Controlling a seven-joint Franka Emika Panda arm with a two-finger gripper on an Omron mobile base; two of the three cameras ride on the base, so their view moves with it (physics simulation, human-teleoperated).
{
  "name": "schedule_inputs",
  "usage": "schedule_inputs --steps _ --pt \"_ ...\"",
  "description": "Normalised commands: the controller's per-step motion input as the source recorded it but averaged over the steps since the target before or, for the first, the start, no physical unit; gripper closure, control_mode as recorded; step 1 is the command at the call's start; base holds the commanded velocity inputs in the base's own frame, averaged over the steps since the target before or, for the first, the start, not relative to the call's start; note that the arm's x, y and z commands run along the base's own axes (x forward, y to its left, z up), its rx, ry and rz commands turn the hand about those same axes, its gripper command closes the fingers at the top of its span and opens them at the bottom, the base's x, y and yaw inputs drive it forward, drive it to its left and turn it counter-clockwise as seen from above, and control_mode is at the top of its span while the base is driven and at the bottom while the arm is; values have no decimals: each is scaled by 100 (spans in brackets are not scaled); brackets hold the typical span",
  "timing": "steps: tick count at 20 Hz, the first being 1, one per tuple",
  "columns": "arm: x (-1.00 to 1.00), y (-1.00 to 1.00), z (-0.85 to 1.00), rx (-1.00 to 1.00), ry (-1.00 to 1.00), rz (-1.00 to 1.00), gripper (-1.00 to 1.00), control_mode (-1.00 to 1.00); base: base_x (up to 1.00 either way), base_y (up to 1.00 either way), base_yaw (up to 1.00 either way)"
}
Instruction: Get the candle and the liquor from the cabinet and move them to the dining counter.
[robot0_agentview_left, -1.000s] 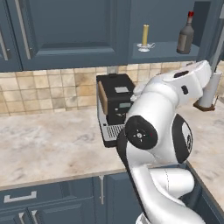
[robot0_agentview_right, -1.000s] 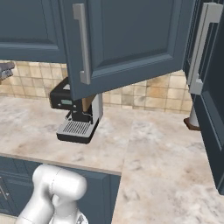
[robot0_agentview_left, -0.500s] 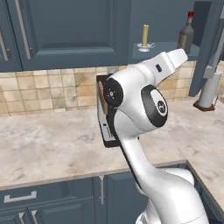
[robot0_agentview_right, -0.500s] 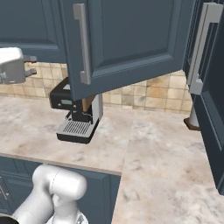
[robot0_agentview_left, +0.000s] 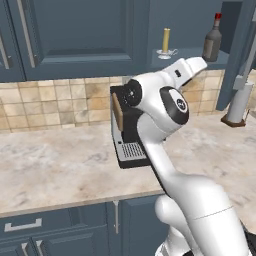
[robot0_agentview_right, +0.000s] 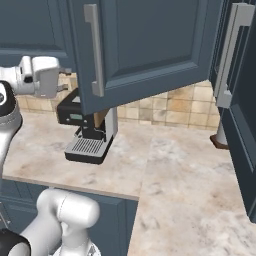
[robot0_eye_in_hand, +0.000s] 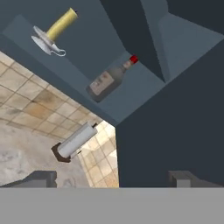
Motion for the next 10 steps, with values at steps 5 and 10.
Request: schedule_inputs --steps 5,10 --pt "61 -32 -21 -1 16 -2 -100 -100 0 0 0" --pt "37 -37 -8 -2 18 -4 -100 -100 0 0 0"
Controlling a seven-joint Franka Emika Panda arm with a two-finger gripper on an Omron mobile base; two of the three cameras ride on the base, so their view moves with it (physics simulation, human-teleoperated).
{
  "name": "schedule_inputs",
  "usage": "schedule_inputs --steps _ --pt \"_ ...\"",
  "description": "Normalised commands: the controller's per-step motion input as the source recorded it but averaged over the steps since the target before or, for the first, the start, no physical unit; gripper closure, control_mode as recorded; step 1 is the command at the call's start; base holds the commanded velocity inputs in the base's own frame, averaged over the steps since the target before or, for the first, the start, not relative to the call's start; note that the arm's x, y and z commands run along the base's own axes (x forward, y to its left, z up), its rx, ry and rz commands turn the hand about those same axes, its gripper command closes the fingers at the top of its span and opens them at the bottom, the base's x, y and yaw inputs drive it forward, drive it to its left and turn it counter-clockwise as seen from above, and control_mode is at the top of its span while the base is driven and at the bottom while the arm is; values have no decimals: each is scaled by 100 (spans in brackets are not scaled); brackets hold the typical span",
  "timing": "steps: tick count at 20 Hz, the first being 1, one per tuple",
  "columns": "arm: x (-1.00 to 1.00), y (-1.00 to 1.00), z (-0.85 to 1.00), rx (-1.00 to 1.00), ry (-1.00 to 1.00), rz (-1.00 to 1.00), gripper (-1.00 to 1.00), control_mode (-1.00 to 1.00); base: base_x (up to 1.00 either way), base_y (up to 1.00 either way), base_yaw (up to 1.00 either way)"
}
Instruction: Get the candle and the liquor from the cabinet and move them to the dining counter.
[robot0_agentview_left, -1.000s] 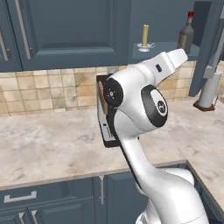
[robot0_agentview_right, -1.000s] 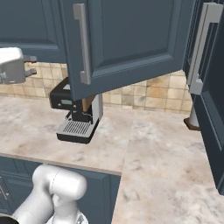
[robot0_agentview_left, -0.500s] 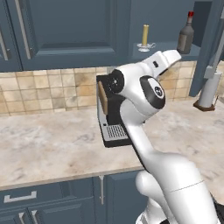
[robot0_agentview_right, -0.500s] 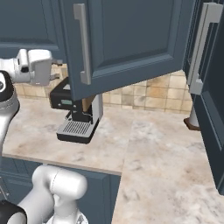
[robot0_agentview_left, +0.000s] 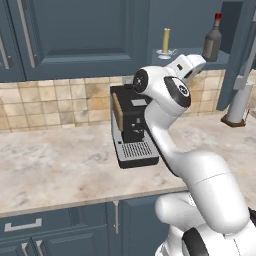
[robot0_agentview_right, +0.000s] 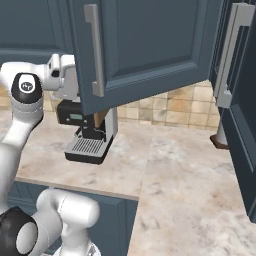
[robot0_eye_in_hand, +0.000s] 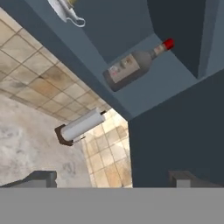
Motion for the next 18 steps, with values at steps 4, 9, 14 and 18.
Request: schedule_inputs --steps 4,9,14,18 --pt "15 -43 -4 -2 15 -5 -100 -100 0 0 0" --pt "-2 -45 -4 -1 12 -7 -100 -100 0 0 0" --pt "-19 -49 -9 0 6 -8 -100 -100 0 0 0" --pt "-42 -44 -7 0 1 -11 -100 -100 0 0 0"
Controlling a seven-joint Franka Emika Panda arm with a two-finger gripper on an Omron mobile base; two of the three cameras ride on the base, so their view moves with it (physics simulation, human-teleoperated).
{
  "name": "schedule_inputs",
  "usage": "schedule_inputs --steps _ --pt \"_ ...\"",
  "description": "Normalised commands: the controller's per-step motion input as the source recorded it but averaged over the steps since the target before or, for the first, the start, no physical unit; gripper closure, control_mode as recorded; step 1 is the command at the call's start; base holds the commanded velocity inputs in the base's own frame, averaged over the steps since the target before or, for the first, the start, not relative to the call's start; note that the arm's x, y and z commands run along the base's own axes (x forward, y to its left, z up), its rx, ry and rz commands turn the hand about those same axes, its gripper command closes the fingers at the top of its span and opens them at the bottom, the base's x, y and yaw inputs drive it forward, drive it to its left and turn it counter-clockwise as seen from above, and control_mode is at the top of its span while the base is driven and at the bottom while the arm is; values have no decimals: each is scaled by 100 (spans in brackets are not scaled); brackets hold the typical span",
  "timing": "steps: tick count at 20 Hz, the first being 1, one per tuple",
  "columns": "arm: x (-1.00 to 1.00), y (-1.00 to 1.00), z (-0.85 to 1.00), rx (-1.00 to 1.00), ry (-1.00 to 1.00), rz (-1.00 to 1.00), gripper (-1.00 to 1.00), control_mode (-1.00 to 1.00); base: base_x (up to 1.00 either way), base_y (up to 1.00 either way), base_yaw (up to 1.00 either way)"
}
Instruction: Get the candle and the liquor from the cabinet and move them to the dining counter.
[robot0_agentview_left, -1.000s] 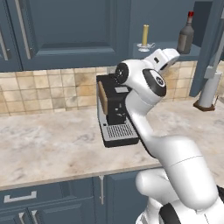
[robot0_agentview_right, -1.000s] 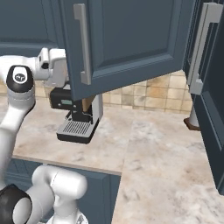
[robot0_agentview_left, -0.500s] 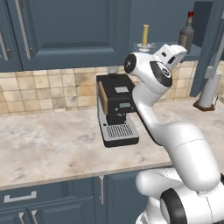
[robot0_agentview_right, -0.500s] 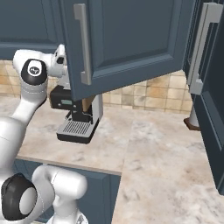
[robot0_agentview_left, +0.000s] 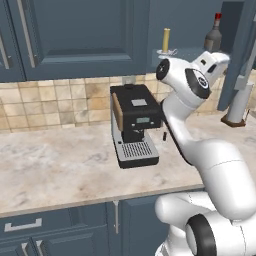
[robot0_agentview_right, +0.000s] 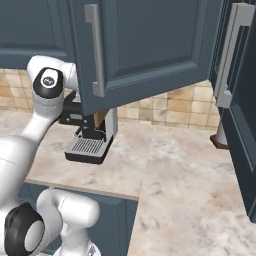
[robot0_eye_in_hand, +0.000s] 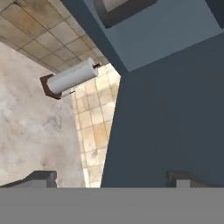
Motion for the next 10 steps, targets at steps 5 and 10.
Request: schedule_inputs --steps 5,10 --pt "-48 -54 -1 0 0 -13 -100 -100 0 0 0" --pt "-36 -78 -1 0 3 -14 -100 -100 0 0 0"
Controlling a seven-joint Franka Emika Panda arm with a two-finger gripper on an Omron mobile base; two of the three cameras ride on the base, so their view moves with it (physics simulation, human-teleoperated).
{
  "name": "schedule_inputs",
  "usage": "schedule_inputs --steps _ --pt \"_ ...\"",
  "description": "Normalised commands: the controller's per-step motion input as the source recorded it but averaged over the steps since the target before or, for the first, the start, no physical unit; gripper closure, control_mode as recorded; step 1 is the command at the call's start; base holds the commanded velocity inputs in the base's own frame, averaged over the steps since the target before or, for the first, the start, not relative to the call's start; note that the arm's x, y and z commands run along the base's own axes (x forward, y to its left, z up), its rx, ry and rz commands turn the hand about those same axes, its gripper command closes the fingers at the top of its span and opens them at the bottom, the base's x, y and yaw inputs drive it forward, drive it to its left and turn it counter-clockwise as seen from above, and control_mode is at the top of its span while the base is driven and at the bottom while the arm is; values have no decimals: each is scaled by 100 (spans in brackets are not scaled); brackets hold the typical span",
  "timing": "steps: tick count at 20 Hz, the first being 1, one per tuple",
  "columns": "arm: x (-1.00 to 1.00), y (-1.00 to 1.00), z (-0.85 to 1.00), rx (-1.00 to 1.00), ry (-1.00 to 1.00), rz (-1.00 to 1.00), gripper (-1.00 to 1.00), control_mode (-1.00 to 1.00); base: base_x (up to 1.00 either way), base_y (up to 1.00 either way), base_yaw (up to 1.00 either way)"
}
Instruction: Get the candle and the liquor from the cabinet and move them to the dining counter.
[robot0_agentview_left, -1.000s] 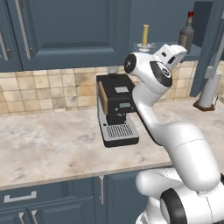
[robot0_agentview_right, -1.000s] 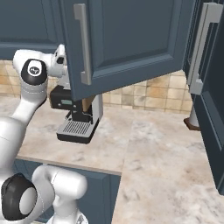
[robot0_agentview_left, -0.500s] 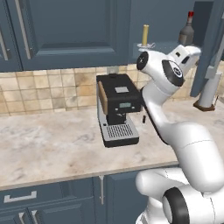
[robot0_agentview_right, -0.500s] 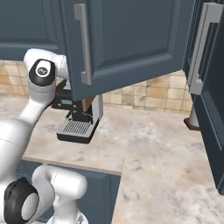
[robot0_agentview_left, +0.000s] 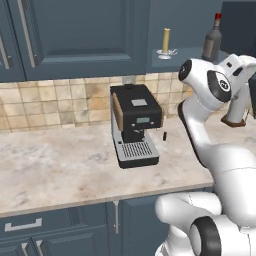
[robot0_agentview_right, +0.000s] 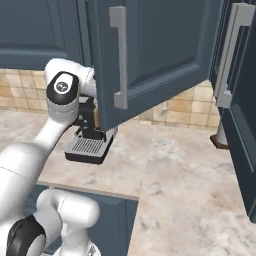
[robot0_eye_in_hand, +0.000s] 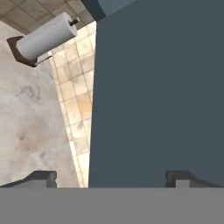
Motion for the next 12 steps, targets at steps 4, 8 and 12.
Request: schedule_inputs --steps 4,8,12 --pt "-26 -85 0 0 4 -13 -100 -100 0 0 0" --pt "-12 -76 -1 0 2 -10 -100 -100 0 0 0" --pt "0 -37 -1 0 0 -3 -100 -100 0 0 0"
